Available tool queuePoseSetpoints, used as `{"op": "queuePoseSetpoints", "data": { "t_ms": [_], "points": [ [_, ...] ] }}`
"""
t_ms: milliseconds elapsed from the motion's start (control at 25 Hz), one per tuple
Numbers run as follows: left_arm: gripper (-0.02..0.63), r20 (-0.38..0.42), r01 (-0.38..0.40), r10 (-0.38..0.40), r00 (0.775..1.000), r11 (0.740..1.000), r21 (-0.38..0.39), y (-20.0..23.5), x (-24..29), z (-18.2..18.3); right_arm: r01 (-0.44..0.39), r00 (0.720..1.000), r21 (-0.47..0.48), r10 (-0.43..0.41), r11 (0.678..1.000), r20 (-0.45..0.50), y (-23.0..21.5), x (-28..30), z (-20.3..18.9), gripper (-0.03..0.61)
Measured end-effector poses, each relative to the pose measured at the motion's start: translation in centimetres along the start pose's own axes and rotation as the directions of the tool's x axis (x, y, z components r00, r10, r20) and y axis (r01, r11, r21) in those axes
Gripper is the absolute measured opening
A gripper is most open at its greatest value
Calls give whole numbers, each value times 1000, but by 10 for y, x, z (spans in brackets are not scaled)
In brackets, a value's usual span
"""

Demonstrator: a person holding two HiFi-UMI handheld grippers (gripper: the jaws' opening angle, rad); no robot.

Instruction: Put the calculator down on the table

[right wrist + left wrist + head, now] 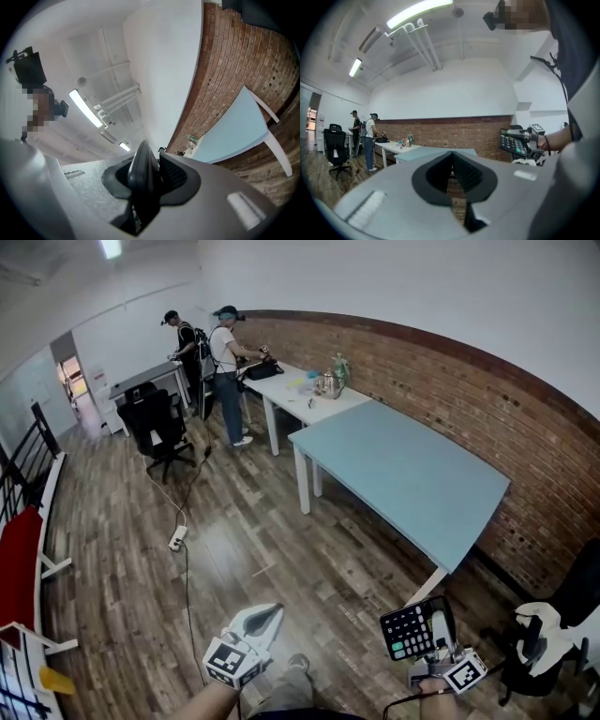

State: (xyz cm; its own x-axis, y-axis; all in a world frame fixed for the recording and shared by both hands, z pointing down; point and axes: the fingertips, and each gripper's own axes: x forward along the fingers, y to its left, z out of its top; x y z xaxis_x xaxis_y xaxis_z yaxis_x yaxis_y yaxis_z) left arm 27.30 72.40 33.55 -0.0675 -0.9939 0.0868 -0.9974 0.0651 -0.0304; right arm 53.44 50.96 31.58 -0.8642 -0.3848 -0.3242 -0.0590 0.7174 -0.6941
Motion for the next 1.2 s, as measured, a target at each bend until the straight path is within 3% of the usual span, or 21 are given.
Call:
{"op": "queuePoseSetpoints", "data": {
  "t_ms": [240,400,760,1000,1200],
  "points": [
    [3,41,67,-63,997,993,-94,44,63,12,4,999,51,-6,999,44,-23,44,12,100],
    [3,32,110,-108,994,992,-55,69,92,18,36,998,23,-37,999,53,-37,74,12,100],
    [3,17,112,-111,994,989,-99,147,147,9,104,993,23,-105,994,51,-75,148,-5,100],
    [3,18,134,-133,991,988,-79,195,168,7,104,992,-13,-103,994,69,-66,194,-9,100],
    [3,26,235,-235,972,972,-20,190,194,11,129,991,-50,-127,990,48,-75,220,-11,100]
  ]
}}
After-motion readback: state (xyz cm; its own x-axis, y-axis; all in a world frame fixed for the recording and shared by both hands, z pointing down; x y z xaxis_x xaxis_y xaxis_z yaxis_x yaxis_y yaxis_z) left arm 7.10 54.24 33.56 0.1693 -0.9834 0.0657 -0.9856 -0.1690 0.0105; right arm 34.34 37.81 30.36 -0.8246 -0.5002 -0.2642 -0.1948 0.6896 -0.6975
